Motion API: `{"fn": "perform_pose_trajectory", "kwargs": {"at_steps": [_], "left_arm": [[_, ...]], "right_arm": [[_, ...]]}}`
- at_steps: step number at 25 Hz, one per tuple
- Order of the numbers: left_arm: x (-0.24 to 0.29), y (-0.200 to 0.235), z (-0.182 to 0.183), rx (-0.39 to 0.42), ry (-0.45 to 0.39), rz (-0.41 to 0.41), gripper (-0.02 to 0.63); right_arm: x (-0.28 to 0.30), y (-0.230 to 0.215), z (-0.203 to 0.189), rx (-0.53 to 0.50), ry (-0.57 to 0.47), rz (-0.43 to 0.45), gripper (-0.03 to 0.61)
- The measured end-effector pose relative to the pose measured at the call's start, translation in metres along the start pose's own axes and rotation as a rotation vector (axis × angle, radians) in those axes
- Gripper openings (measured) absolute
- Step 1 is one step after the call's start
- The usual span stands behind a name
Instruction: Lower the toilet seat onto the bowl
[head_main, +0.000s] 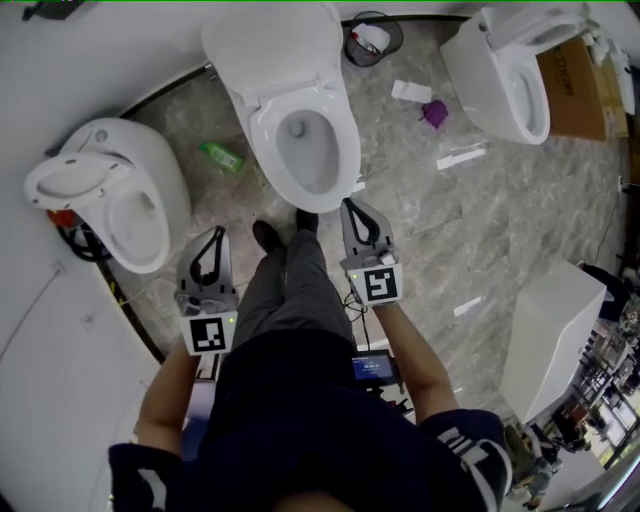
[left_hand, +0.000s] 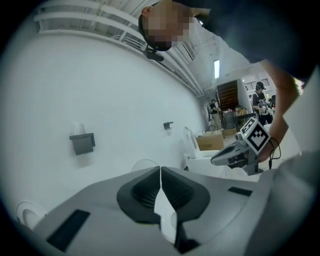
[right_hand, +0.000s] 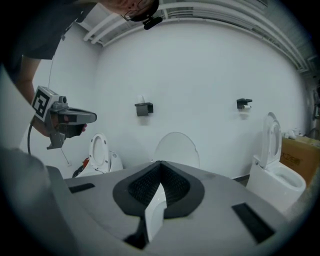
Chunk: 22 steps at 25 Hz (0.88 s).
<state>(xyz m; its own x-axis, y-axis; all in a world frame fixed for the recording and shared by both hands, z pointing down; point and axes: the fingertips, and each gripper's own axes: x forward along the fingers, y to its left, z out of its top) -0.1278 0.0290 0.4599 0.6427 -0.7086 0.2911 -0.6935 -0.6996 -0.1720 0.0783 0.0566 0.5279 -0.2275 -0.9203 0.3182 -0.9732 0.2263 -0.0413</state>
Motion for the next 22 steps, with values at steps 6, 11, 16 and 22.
{"fn": "perform_pose_trajectory", "kwargs": {"at_steps": [6,11,16,22], "left_arm": [[-0.032,0.020,0.051,-0.020,-0.116,0.051,0.028],[-0.059,0.035,0.096,-0.039,-0.198,0.111,0.028],[-0.086,0.048,0.131,-0.047,-0.261,0.157,0.026],[-0.111,0.060,0.163,-0.051,-0.332,0.206,0.026]], "right_arm": [[-0.029,0.020,0.077,-0.028,-0.082,0.042,0.020],[-0.053,0.036,0.145,-0.076,-0.143,0.092,0.020],[-0.073,0.050,0.199,-0.106,-0.196,0.125,0.020],[-0.094,0.058,0.250,-0.083,-0.263,0.165,0.020]]}}
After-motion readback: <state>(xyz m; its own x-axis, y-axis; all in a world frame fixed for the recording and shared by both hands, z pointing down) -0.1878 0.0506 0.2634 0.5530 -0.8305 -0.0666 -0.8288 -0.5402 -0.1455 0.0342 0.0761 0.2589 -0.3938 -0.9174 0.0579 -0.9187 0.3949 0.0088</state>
